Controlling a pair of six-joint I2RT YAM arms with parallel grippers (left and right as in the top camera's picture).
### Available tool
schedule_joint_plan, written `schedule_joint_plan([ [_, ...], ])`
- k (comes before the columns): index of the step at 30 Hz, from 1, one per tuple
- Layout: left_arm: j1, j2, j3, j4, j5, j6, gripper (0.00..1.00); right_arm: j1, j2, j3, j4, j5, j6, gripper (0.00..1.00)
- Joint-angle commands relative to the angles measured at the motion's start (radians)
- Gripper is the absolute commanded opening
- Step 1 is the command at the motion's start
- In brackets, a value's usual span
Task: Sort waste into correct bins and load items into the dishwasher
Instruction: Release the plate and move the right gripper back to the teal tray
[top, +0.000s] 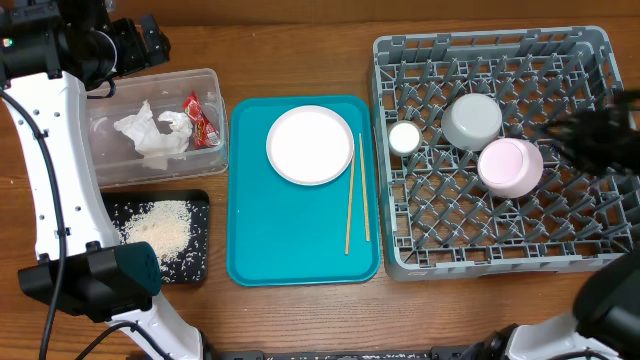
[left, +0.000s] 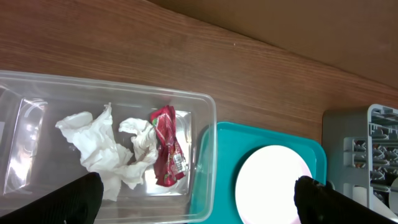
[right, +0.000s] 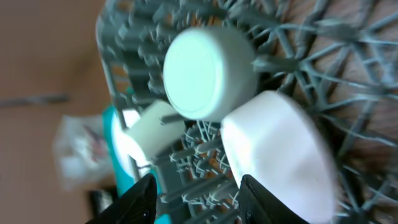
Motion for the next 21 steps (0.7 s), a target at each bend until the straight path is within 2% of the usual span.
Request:
schedule_joint_plan([
  [1,-0.004,-0.006,0.009,0.001,-0.005,-0.009,1.0,0.188,-0.084,0.037,0.022,0.261,0.082,0.45],
  [6,-0.004,-0.006,0.009,0.001,-0.005,-0.009,1.0,0.44,-0.091,0.037,0.029,0.394,0.099,0.45],
  [10,-0.004,-0.006,0.009,0.001,-0.005,-0.009,1.0,0.608,-0.091,0.037,0.059,0.398,0.108,0.45],
  [15,-0.004,-0.006,0.009,0.001,-0.005,-0.009,1.0,0.803,-0.091,0.034,0.126,0.43,0.175,0.45],
  [21,-0.004,-0.006,0.009,0.001,-0.005,-0.009,1.0,0.982,-0.089,0.034,0.173,0.622,0.299,0.45],
])
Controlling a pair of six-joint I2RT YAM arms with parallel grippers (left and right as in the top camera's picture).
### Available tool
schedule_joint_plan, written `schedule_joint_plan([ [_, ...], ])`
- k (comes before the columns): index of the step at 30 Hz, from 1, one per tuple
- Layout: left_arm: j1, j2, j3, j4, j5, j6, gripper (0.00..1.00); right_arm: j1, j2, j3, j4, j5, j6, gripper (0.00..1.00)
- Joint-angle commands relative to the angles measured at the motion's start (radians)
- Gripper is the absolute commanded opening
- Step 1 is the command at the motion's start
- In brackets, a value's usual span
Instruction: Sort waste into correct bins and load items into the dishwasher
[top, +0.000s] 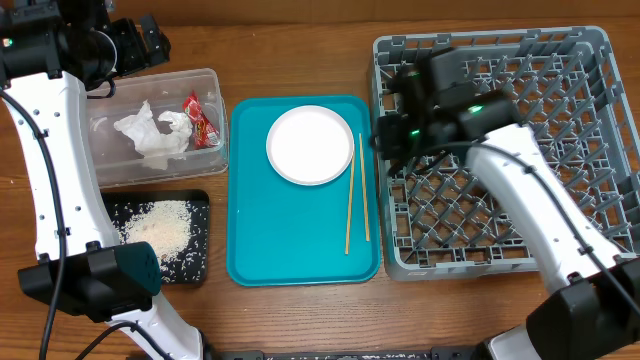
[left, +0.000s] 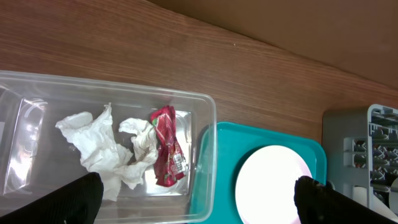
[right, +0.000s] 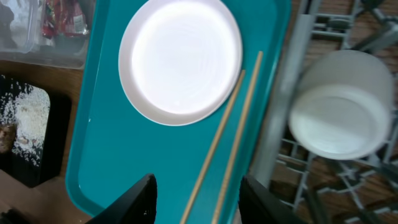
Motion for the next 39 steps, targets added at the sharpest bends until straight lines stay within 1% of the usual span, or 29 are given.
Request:
schedule_joint_plan([
  [1,-0.004,-0.006,0.009,0.001,-0.005,-0.009,1.0,0.08,-0.026,0.023,0.014,0.158,0.105,0.45],
  [8,-0.004,-0.006,0.009,0.001,-0.005,-0.009,1.0,0.221,-0.025,0.01,0.034,0.318,0.216,0.45],
  [14,-0.004,-0.006,0.009,0.001,-0.005,-0.009,1.0,0.296,-0.024,-0.067,0.052,0.354,0.288,0.45],
  [17,-0.004,-0.006,0.009,0.001,-0.005,-0.009,1.0,0.313,-0.023,-0.129,0.121,0.379,0.288,0.45],
  [20,-0.004,-0.006,0.009,0.001,-0.005,-0.009,1.0,0.315,-0.01,-0.195,0.24,0.45,0.279,0.45],
  [23,-0.004,-0.006,0.009,0.001,-0.005,-0.009,1.0,0.315,0.013,-0.242,0.352,0.543,0.28,0.35],
  [25,-0.004,-0.006,0.009,0.001,-0.005,-0.009,1.0,0.315,0.037,-0.257,0.419,0.586,0.28,0.19],
  [27,-0.004,-0.006,0.009,0.001,-0.005,-0.01,1.0,0.315,0.073,-0.262,0.497,0.594,0.28,0.09],
  [28,-0.004,-0.006,0.009,0.001,-0.005,-0.009,1.0,0.315,0.09,-0.262,0.529,0.589,0.28,0.07],
  [30,-0.004,-0.006,0.009,0.001,-0.005,-0.009,1.0,0.315,0.129,-0.263,0.601,0.565,0.28,0.04],
  [34,-0.004,-0.006,0.009,0.001,-0.005,-0.009,1.0,0.315,0.209,-0.263,0.74,0.496,0.28,0.04],
  [39,-0.004,-0.006,0.009,0.001,-0.005,-0.009,1.0,0.315,0.272,-0.263,0.834,0.426,0.28,0.04],
])
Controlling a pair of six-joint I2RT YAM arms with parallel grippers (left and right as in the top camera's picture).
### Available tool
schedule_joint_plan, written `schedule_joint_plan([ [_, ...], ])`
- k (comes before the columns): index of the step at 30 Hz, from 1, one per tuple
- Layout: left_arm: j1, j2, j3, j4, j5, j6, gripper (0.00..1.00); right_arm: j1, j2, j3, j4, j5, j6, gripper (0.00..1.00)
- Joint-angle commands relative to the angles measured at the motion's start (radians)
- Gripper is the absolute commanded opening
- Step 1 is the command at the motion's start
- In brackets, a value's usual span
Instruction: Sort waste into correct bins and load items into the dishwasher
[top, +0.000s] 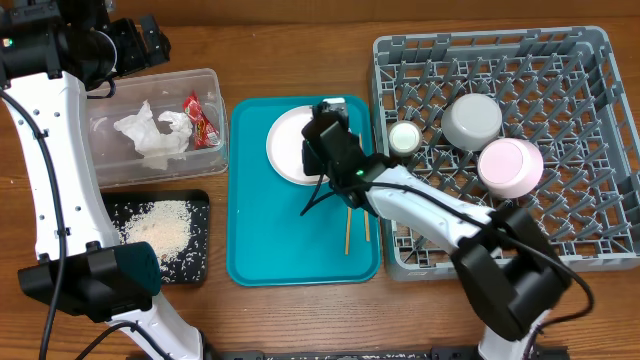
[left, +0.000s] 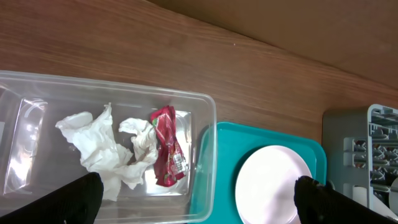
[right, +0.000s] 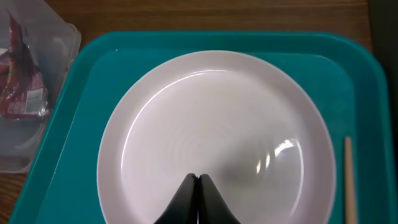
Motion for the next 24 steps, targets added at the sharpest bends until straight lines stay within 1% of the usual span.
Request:
schedule_joint_plan([
  [1,-0.004,-0.006,0.009,0.001,-0.005,-0.009,1.0,0.0,0.033,-0.005,0.032,-0.085,0.002,0.04],
  [4,-0.004,-0.006,0.009,0.001,-0.005,-0.009,1.0,0.003,0.047,-0.005,0.04,-0.198,0.002,0.04],
  [6,-0.004,-0.006,0.009,0.001,-0.005,-0.009,1.0,0.007,0.058,-0.005,0.039,-0.235,0.002,0.04],
  [15,-0.004,-0.006,0.009,0.001,-0.005,-0.009,1.0,0.03,0.117,-0.005,0.044,-0.234,0.002,0.04],
  [24,-0.004,-0.006,0.009,0.001,-0.005,-0.009,1.0,0.08,0.122,-0.005,0.043,-0.234,0.002,0.06],
])
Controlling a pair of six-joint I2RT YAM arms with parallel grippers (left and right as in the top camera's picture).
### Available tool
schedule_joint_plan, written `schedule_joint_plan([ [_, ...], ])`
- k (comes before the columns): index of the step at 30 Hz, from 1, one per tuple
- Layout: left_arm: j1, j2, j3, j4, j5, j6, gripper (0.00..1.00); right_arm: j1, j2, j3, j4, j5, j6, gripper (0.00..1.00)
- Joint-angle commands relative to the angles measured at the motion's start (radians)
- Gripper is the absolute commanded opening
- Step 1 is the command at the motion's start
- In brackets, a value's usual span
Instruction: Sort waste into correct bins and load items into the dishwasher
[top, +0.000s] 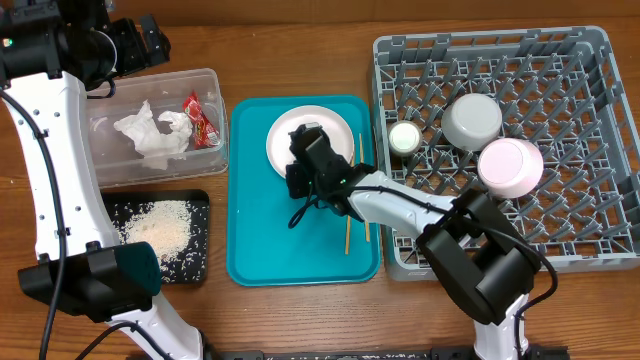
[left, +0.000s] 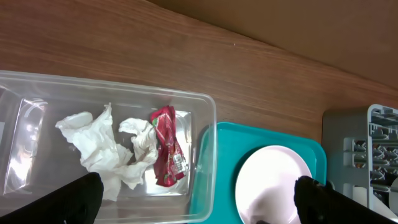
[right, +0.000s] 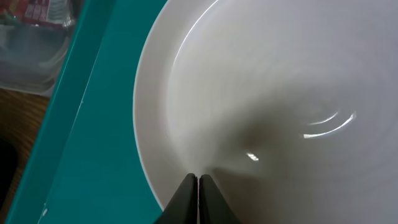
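Note:
A white plate (top: 330, 135) lies at the back of the teal tray (top: 270, 240), with two chopsticks (top: 348, 215) along its right side. My right gripper (top: 303, 165) is low over the plate's front left part. In the right wrist view its jaws (right: 198, 177) are shut with nothing between them, tips right at the plate (right: 280, 93) just inside the rim. My left gripper (left: 198, 196) hangs open high over the clear waste bin (left: 205, 124), its dark fingers (left: 74, 199) far apart. In the overhead view the left gripper (top: 135, 45) is at the back left.
The clear bin (top: 215, 100) holds crumpled tissue (top: 150, 135) and a red wrapper (top: 200, 118). A black tray (top: 200, 265) holds rice. The grey dish rack (top: 590, 230) on the right holds a grey bowl (top: 472, 120), a pink bowl (top: 510, 165) and a small white cup (top: 404, 137).
My right gripper, still shut, has moved from above the plate's middle to its front left part and now sits much closer to the plate. The left arm has not moved.
My right gripper was open over the rack beside the bowls. Then it was open over the rack's left edge and the chopsticks. Then it was shut above the plate, and now it is low at the plate's front left rim. The left gripper stayed open over the bin.

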Motion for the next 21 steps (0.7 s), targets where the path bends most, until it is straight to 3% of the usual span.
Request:
schedule_joint_plan([
  [1,-0.004,-0.006,0.009,0.001,-0.005,-0.009,1.0,0.041,0.007,-0.004,0.013,-0.009,0.001,0.07],
  [14,-0.004,-0.006,0.009,0.001,-0.005,-0.009,1.0,0.131,0.006,0.039,0.027,-0.067,-0.003,0.1],
  [17,-0.004,-0.006,0.009,0.001,-0.005,-0.009,1.0,0.132,0.006,0.073,-0.015,-0.092,-0.006,0.11],
  [21,-0.004,-0.006,0.009,0.001,-0.005,-0.009,1.0,0.132,-0.013,0.148,-0.151,-0.085,-0.123,0.16],
])
